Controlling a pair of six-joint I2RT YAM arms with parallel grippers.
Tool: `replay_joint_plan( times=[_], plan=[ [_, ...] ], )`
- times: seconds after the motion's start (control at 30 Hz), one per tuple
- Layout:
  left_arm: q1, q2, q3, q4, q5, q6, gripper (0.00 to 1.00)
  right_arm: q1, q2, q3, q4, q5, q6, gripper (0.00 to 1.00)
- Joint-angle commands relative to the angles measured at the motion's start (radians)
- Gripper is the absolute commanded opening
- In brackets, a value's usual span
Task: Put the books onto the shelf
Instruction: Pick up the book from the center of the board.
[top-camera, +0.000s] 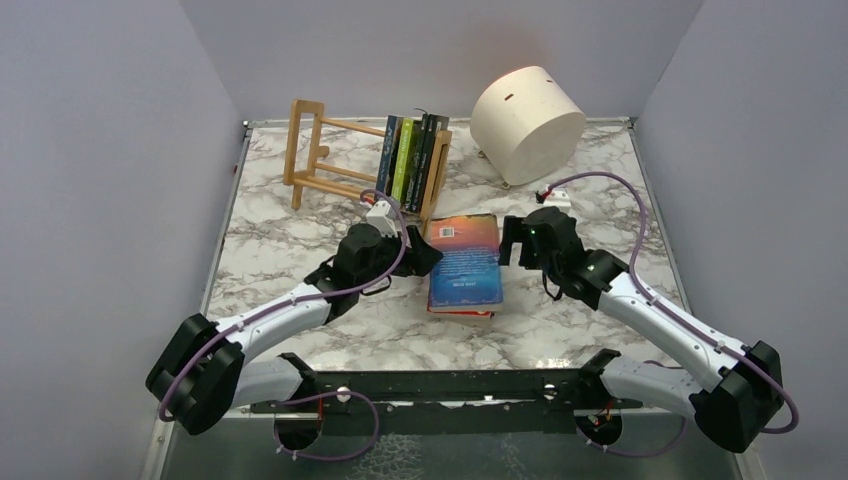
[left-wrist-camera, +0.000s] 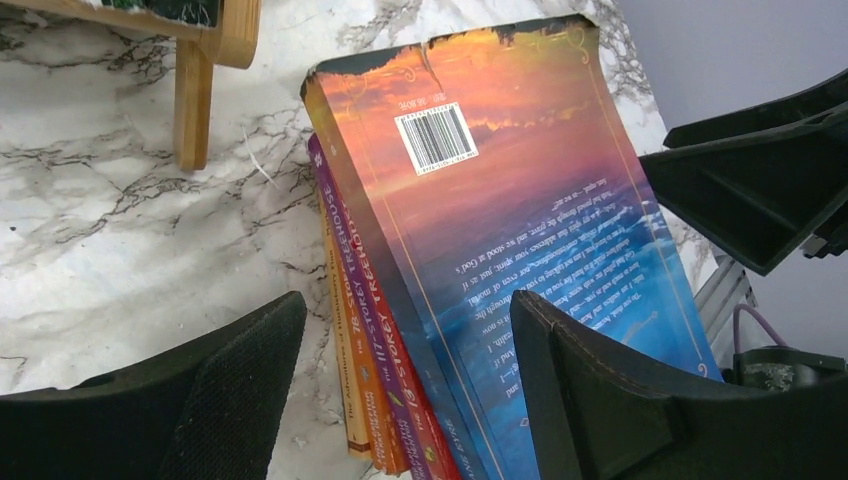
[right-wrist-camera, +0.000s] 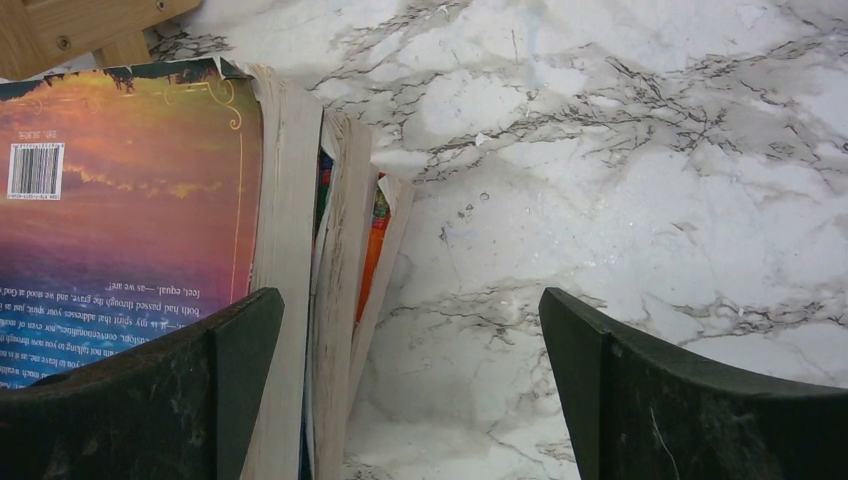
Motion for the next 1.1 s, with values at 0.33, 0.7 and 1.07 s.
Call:
replay_joint_plan(
  times=[0.33,0.7,1.07],
  plan=[
    [0.026,0.045,-0.076,0.197,0.134,-0.096,0.73,0.003,0.025,-0.018,0.077,-0.098,-0.040,0.99],
    [0.060,0.153,-0.110,0.359,0.264,-0.168,0.73,0.002,0.031,-0.023,0.082,-0.122,-0.055,0.99],
    [0.066,0.154,-0.126,0.423,0.303,-0.196,0.73,0.004,0.051,-0.023,0.099,-0.159,-0.074,0.98]
  ],
)
